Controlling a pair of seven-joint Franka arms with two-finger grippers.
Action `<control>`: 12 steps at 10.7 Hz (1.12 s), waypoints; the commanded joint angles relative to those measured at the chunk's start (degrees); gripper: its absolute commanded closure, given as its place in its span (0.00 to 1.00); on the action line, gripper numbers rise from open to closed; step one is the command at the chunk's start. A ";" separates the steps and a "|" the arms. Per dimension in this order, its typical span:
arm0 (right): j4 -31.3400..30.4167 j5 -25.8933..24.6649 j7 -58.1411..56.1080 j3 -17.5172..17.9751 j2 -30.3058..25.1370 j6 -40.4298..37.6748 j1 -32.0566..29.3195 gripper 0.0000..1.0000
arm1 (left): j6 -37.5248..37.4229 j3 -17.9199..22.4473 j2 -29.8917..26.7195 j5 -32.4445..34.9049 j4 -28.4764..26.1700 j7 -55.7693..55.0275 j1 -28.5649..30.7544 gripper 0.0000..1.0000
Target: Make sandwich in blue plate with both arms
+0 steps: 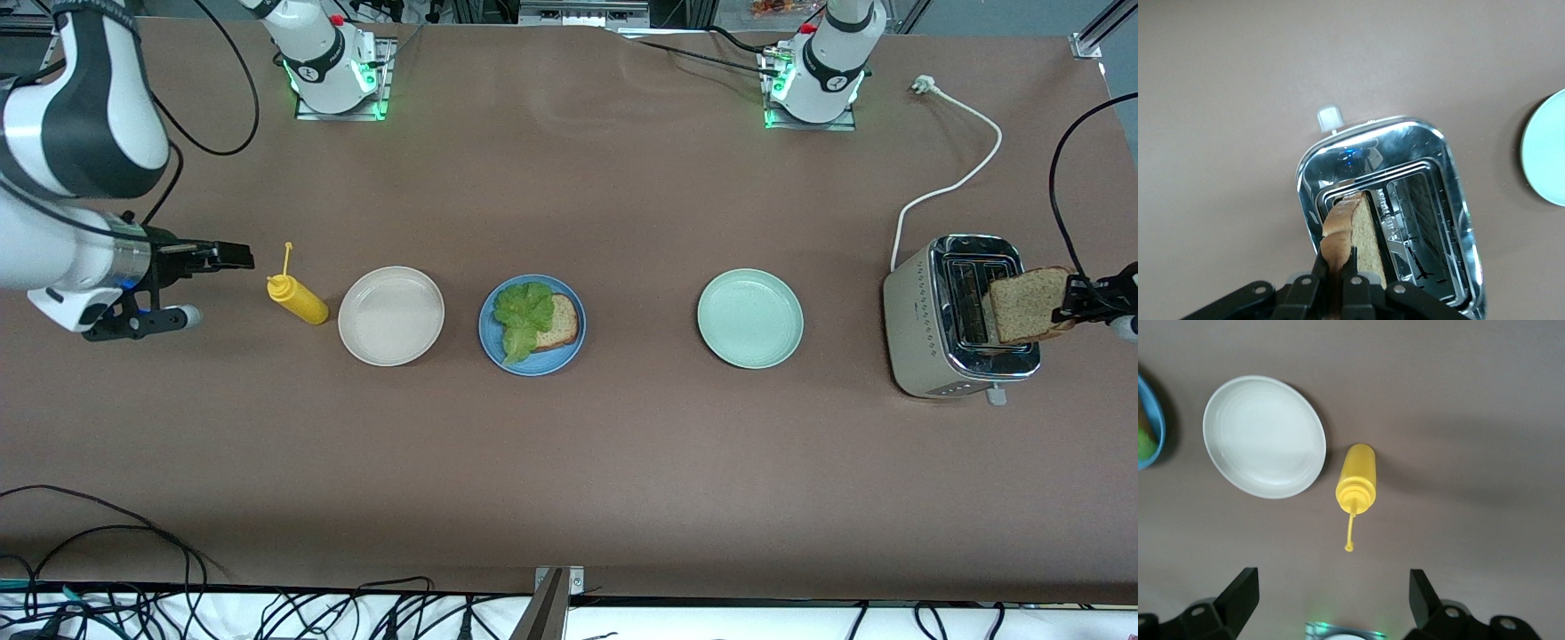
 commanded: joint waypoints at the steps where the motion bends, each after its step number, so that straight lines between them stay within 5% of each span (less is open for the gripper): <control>1: -12.59 -0.52 7.30 -2.82 -10.25 10.05 2.78 0.00 | -6.54 0.56 -0.59 -2.30 9.32 -0.42 -1.68 1.00; 4: -12.54 0.01 5.99 -8.27 -14.04 10.45 6.12 0.00 | -11.57 -0.41 -0.68 -2.74 15.39 -0.51 -2.56 1.00; 6: -6.77 0.27 5.89 -9.86 -15.02 0.74 6.23 0.00 | -13.06 -2.51 -0.68 -5.90 17.15 -0.60 -1.85 1.00; 12: -0.58 0.71 5.98 -10.40 -15.37 -5.48 6.23 0.00 | -15.71 -15.41 0.19 -9.68 18.57 -14.02 -2.29 1.00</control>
